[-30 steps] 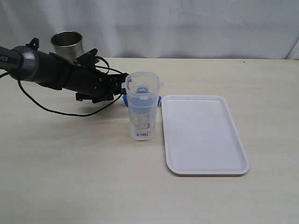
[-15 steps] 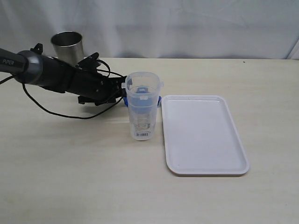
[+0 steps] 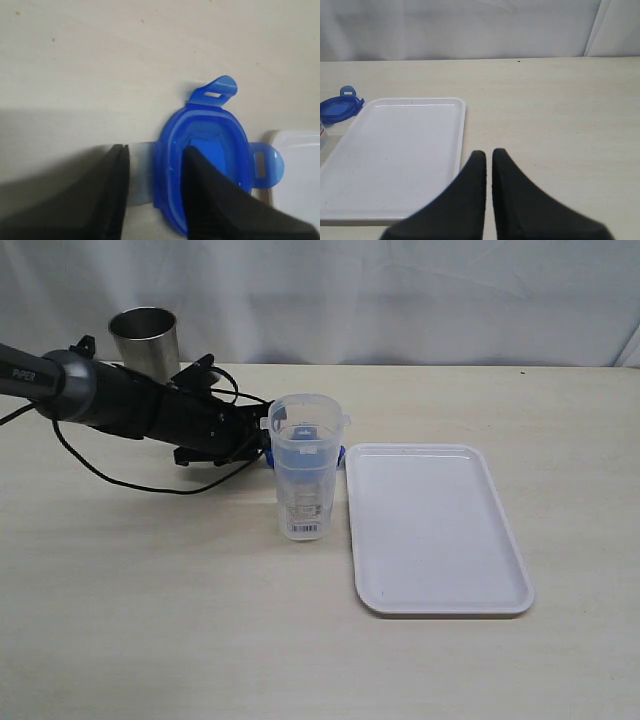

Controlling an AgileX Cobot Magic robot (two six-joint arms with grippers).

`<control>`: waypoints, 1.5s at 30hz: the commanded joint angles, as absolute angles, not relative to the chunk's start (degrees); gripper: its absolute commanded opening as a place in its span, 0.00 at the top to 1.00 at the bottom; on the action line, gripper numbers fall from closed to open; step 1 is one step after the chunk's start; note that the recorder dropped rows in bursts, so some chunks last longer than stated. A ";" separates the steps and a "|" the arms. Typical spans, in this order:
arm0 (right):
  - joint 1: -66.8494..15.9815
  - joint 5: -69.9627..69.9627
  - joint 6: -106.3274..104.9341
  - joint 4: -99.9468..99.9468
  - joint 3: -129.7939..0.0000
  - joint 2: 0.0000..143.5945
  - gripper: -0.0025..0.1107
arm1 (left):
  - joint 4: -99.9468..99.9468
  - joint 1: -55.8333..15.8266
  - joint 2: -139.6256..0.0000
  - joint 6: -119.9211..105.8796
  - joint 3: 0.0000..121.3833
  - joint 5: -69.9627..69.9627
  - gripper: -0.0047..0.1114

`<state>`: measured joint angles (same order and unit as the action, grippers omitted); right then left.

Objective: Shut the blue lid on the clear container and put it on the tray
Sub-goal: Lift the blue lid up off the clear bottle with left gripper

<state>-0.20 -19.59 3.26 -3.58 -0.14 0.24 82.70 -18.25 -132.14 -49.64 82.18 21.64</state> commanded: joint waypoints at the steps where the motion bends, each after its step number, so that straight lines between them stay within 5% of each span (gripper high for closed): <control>1: -0.12 -19.65 3.25 -3.44 0.00 0.00 0.94 | 83.19 -18.69 -132.35 -49.88 82.54 21.27 0.81; 7: -0.12 -19.65 3.25 -3.44 0.00 0.00 0.94 | 83.06 -18.69 -132.35 -49.88 82.54 21.27 0.96; 45: -0.12 -19.65 3.25 -3.44 0.00 0.00 0.94 | 67.32 -18.58 -120.59 -47.73 82.43 16.02 0.96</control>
